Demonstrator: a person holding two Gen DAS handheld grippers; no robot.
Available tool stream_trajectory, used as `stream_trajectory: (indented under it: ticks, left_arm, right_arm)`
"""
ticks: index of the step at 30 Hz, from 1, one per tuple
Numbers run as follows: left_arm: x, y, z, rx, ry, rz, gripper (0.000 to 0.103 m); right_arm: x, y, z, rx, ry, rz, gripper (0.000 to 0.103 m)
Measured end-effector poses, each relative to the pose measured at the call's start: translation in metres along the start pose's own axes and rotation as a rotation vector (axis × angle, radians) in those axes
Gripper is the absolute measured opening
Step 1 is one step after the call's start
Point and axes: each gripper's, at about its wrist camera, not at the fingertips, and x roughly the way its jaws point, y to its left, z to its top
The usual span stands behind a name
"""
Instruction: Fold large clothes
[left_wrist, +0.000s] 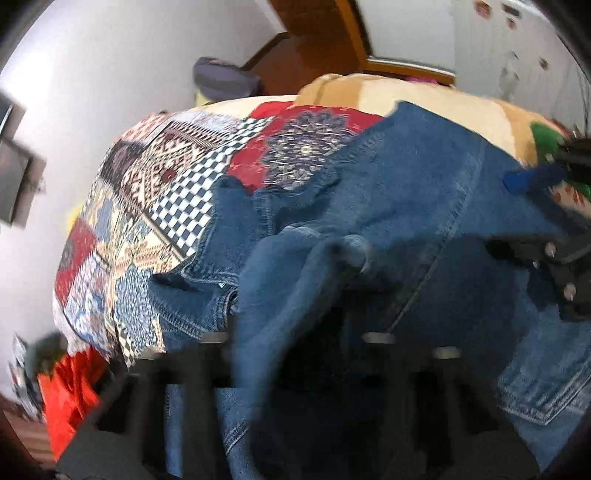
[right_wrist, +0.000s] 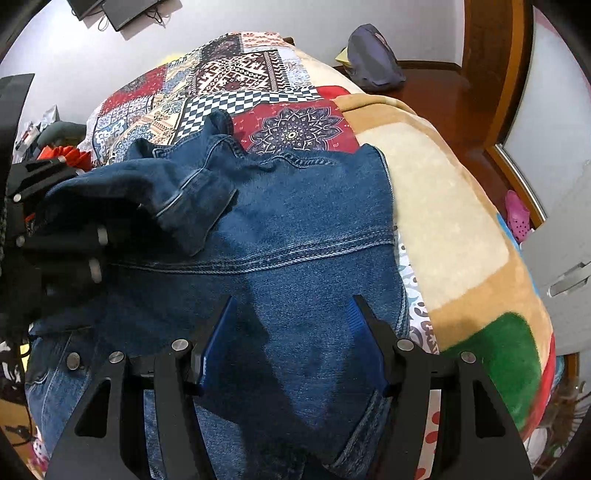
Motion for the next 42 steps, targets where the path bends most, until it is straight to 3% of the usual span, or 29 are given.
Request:
stream_trajectory:
  ticks: [1, 8, 12, 16, 22, 27, 29, 32, 35, 42]
  left_arm:
    - [-0.002, 0.008, 0.000, -0.039, -0.004, -0.015, 0.006]
    - [-0.047, 0.076, -0.019, -0.349, -0.078, -0.182, 0.005]
    - [-0.079, 0.107, -0.051, -0.513, -0.110, -0.270, 0.005]
    - [-0.089, 0.122, -0.092, -0.661, -0.114, -0.315, 0.014]
    - [-0.060, 0.130, -0.166, -0.877, -0.061, -0.389, 0.037]
    - [-0.051, 0.141, -0.219, -1.053, -0.081, -0.460, 0.041]
    - [-0.057, 0.146, -0.232, -1.083, -0.100, -0.444, 0.040]
    - [-0.076, 0.159, -0.254, -1.100, -0.127, -0.328, 0.040]
    - [-0.078, 0.163, -0.270, -1.085, -0.101, -0.353, 0.040]
    - [-0.069, 0.135, -0.280, -0.866, 0.037, -0.212, 0.053]
  right_arm:
    - [0.000, 0.000, 0.000, -0.002, 0.000, 0.000, 0.059]
    - [-0.004, 0.007, 0.009, -0.018, 0.010, -0.022, 0.059]
    - [-0.014, 0.020, 0.028, -0.046, -0.032, 0.001, 0.059]
    - [-0.001, 0.035, 0.029, -0.103, -0.004, 0.001, 0.059]
    - [0.025, 0.053, 0.007, -0.225, 0.023, -0.059, 0.059]
    - [0.026, 0.054, 0.006, -0.231, 0.031, -0.064, 0.058]
    - [0.025, 0.053, 0.005, -0.237, 0.031, -0.072, 0.058]
    - [0.029, 0.052, 0.007, -0.233, 0.029, -0.076, 0.058]
    - [0.027, 0.053, 0.006, -0.227, 0.025, -0.072, 0.058]
    - [0.020, 0.052, 0.009, -0.211, 0.037, -0.069, 0.058]
